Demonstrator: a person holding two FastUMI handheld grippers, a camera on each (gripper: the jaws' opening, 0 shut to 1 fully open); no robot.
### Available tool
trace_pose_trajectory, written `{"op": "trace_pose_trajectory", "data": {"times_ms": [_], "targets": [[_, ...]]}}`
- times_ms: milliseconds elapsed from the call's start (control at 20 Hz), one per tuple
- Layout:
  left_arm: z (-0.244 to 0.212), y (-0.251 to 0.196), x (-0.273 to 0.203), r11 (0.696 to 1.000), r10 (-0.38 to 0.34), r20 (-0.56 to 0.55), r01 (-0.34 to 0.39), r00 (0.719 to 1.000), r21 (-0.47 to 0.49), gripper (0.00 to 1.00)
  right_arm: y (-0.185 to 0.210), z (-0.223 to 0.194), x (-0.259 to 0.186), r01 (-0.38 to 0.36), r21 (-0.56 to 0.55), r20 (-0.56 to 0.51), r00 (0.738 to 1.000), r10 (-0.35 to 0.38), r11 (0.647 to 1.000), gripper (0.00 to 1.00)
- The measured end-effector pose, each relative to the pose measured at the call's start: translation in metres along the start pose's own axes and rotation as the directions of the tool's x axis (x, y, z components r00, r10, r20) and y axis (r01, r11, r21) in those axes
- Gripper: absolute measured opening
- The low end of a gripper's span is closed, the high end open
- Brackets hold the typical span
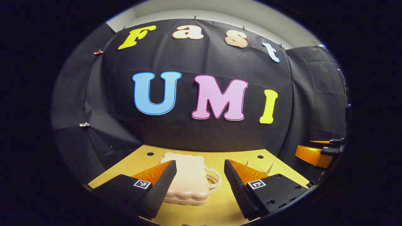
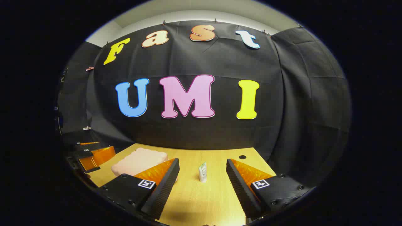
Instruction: First open the suitcase, pack the skin care products into it, and then close the suitcase.
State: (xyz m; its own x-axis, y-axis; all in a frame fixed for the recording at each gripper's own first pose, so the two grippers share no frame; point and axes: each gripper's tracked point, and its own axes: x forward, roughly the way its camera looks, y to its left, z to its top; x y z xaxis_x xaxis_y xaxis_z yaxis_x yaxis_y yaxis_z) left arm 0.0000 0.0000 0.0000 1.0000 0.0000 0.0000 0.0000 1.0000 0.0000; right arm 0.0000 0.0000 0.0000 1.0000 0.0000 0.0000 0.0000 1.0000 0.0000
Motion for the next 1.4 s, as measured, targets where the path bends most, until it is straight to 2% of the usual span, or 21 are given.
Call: {"op": "trace_pose_trajectory", "data": {"times_ms": [250,500,900,1150,1300,1400], "targets": [[-0.010,-0.009,0.013,0.999,0.007,-0.019,-0.006,1.000,0.034,0.96,-0.018,-0.010,0.009,-0.003,0.007,-0.005,1.000,0.003,1.000,0.95],[-0.017,-0.021,0.028,1.000,0.002,-0.046,-0.001,0.999,0.025,0.96,-0.038,-0.013,0.021,0.017,0.039,-0.021,1.000,-0.016,0.999,0.96],[-0.022,-0.031,0.053,0.999,0.007,-0.072,-0.004,0.997,0.042,0.96,-0.048,-0.017,0.046,0.004,0.037,-0.025,1.000,-0.003,0.999,0.97],[-0.042,-0.068,0.094,0.996,-0.071,-0.129,0.077,0.989,0.042,0.96,-0.065,-0.012,0.061,0.016,0.041,-0.016,1.000,-0.015,0.999,0.97],[-0.065,-0.096,0.127,0.992,-0.117,-0.196,0.125,0.974,0.033,0.96,-0.076,-0.016,0.068,0.023,0.039,-0.024,0.999,-0.022,0.999,0.97],[-0.089,-0.107,0.150,0.991,-0.121,-0.249,0.133,0.961,0.032,0.96,-0.083,-0.023,0.071,0.025,0.020,-0.035,0.999,-0.024,0.999,0.97]]}}
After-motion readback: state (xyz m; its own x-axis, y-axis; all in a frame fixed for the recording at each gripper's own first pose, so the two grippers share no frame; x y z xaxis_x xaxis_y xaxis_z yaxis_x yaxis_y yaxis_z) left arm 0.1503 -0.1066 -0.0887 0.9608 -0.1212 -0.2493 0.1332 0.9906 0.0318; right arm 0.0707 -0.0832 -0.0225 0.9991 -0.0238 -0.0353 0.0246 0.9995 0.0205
